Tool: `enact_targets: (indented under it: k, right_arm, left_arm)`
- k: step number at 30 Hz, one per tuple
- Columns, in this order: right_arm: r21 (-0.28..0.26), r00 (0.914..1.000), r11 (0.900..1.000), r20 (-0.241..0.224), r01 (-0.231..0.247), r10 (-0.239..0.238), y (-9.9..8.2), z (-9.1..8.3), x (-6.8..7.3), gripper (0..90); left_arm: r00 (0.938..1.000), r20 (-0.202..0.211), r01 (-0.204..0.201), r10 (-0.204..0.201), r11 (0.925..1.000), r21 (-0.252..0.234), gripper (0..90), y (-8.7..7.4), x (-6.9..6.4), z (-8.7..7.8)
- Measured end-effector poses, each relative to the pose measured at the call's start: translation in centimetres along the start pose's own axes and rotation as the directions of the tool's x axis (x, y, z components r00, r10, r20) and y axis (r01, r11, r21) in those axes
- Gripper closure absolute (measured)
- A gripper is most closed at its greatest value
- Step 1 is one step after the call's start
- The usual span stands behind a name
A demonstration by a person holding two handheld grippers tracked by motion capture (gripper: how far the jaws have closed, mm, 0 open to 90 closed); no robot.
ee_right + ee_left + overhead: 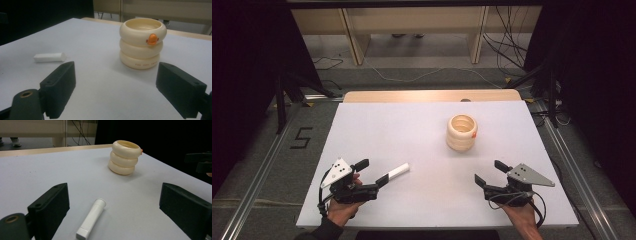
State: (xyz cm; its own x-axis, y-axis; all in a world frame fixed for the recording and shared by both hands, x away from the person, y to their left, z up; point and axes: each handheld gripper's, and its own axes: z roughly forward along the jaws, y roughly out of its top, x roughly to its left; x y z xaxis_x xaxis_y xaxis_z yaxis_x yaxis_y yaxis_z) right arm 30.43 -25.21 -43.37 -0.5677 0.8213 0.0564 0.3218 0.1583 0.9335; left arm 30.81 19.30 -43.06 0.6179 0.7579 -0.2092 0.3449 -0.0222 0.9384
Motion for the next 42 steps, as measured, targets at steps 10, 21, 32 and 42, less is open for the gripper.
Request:
enact_targets:
  k: [10, 21, 32, 42]
  right_arm:
    - [0.012, 0.9999, 0.9999, 0.011, 0.003, -0.003, 0.0, 0.1, -0.1, 17.2]
    - [0.018, 0.9994, 0.9998, 0.034, -0.003, 0.002, 0.1, 0.2, -0.4, 19.3]
    - [0.030, 0.9968, 0.9994, 0.077, -0.020, 0.017, 1.0, 0.9, -2.1, 20.6]
    - [0.068, 0.9938, 0.9973, 0.109, -0.029, 0.021, 1.7, 3.1, -4.4, 22.4]
  left_arm:
    - [1.0000, 0.002, -0.002, 0.002, 1.0000, 0.001, 8.3, 0.0, 0.0, 0.0]
    - [1.0000, 0.000, 0.000, 0.000, 1.0000, -0.001, 8.4, 0.0, 0.0, 0.0]
    - [1.0000, -0.002, 0.008, -0.008, 1.0000, -0.004, 8.4, 0.0, 0.2, 0.0]
    - [0.9998, -0.007, 0.016, -0.016, 0.9998, -0.008, 8.3, 0.0, 0.3, 0.1]
